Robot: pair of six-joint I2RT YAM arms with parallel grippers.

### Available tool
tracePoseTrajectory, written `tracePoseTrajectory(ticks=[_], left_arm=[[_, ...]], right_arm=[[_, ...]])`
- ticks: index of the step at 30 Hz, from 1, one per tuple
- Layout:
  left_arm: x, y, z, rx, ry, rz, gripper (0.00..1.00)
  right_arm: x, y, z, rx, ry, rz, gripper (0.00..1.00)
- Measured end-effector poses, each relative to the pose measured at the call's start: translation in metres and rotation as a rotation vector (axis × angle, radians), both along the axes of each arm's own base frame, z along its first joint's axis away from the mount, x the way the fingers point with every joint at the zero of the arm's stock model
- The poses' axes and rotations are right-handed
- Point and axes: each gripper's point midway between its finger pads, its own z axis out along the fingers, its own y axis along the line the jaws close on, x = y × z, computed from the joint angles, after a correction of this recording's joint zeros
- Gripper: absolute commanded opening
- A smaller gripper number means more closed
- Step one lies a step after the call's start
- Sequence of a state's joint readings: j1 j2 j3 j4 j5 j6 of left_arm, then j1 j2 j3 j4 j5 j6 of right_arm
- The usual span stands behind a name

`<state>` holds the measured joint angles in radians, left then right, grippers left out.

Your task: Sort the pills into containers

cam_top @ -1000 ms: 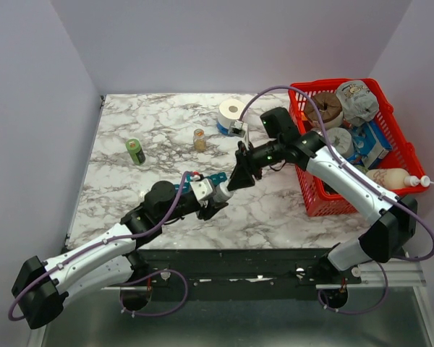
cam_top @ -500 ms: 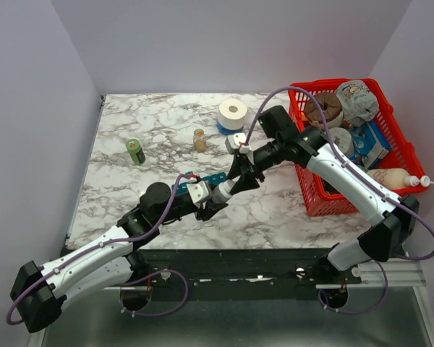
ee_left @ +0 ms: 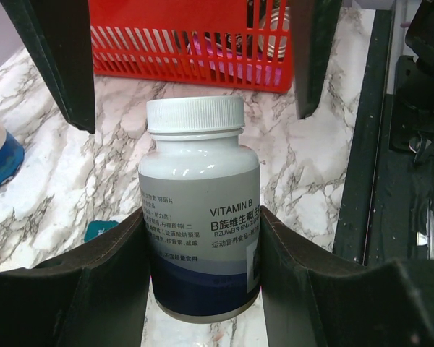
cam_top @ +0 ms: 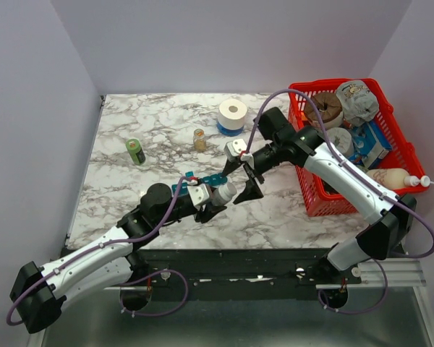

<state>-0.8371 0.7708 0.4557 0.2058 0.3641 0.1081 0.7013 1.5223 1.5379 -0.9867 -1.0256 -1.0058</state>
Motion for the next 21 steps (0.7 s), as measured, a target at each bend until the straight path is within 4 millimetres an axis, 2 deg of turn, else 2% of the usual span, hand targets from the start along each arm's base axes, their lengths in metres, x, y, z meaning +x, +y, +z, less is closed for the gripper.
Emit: tracePoseTrajectory(ticks=[12, 19, 20, 21], left_arm=[[0.000, 0.001, -0.005, 0.005, 0.012, 0.007, 0.00], [0.003, 0.002, -0.006, 0.003, 0.022, 0.028, 0.00], [0.003, 0.003, -0.006, 0.003, 0.022, 0.031, 0.00], [0.004, 0.003, -0.006, 0.003, 0.023, 0.035, 0.00]], right_arm=[[-0.004, -0.005, 0.011, -0.078, 0.288, -0.283, 1.00], [-0.002, -0.007, -0.017, -0.169, 0.458, -0.425, 0.94], [-0.002, -0.006, -0.019, -0.176, 0.473, -0.435, 0.91], [-0.002, -0.006, -0.020, -0.179, 0.485, -0.441, 0.84]])
